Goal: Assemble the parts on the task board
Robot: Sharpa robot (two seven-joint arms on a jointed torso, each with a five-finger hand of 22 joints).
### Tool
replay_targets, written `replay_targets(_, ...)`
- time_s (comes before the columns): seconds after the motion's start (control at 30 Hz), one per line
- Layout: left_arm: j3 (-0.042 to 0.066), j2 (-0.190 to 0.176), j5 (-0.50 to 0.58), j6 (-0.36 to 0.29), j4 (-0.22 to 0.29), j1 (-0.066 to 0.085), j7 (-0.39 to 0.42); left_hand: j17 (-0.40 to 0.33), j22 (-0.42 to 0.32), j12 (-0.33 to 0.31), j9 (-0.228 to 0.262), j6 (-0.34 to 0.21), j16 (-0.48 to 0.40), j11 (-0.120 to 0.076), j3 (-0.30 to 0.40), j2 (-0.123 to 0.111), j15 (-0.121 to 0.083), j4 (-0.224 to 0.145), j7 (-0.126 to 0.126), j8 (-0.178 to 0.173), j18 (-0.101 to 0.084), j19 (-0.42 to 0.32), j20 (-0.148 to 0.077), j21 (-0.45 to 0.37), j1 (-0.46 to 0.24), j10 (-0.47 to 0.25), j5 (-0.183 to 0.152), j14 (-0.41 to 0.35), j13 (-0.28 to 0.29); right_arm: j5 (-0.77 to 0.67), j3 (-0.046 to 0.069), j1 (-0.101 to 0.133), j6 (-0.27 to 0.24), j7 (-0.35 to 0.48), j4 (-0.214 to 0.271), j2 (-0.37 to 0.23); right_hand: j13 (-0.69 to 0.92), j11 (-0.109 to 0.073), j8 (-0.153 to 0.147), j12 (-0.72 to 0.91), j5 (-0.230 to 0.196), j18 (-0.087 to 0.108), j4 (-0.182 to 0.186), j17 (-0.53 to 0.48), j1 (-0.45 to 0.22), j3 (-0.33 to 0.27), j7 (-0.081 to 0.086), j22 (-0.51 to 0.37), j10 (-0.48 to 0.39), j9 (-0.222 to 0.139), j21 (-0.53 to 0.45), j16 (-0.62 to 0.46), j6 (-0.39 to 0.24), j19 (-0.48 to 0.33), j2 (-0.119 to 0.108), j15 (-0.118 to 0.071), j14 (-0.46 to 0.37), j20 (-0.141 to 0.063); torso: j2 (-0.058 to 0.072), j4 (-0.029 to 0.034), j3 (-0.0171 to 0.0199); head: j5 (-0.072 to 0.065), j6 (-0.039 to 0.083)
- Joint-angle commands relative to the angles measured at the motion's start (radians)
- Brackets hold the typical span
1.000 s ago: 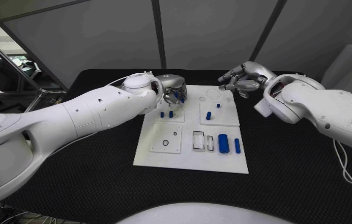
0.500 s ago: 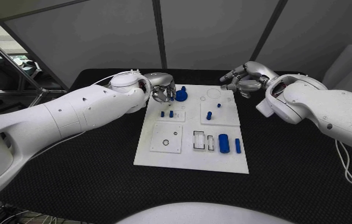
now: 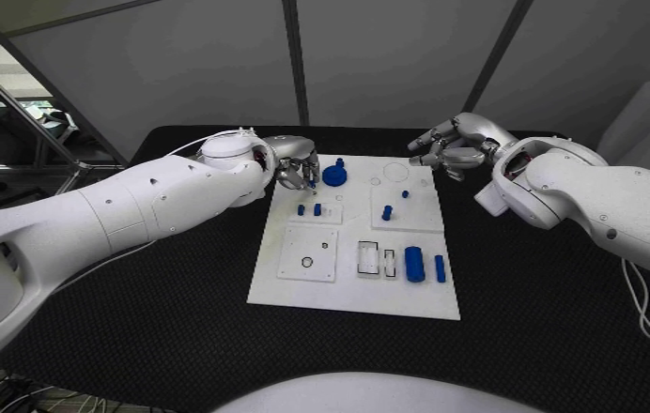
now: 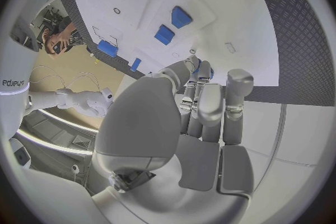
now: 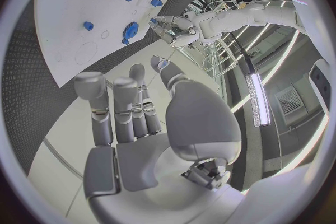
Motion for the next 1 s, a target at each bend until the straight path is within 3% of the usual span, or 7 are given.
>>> replay_targets(0.03,0.001,0.004,0.007,0.021,0.000,0.001,-0.004,-0.001,-0.001,-0.007,-0.001,0.004,-0.006,0.003,-0.005,0.000,0.000,0.000,0.001,-0.007,-0.004,-0.004,0.000,-0.006,-0.007,-0.005,-0.001,0.000,-0.002,-0.002,0.001,0.002,-0.003,0.011,0.001,0.001,-0.001,0.000,-0.001,-0.007,0.004,0.010,-0.001,0.002,-0.008,0.006,0.002,0.001,-0.007,0.000,-0.001,-0.005,-0.005,-0.003,0.000,0.002,0.000,0.001,0.000,-0.0001,0.0008,0.000,-0.001)
replay_targets(1.0,0.000,0.027,0.007,0.061,-0.023,-0.004,-0.003,-0.011,-0.005,-0.010,-0.003,0.003,-0.013,0.003,-0.006,0.001,0.000,0.000,0.001,-0.010,-0.002,-0.011,0.001,-0.015,-0.010,-0.005,-0.013,-0.003,-0.003,-0.002,0.001,0.002,-0.003,0.011,0.002,0.001,-0.007,-0.001,-0.001,-0.008,0.003,0.010,-0.001,0.001,-0.010,0.009,0.002,0.000,-0.004,0.000,-0.004,-0.008,-0.005,-0.002,-0.001,0.002,0.001,0.001,0.000,-0.0002,0.0004,-0.002,-0.005)
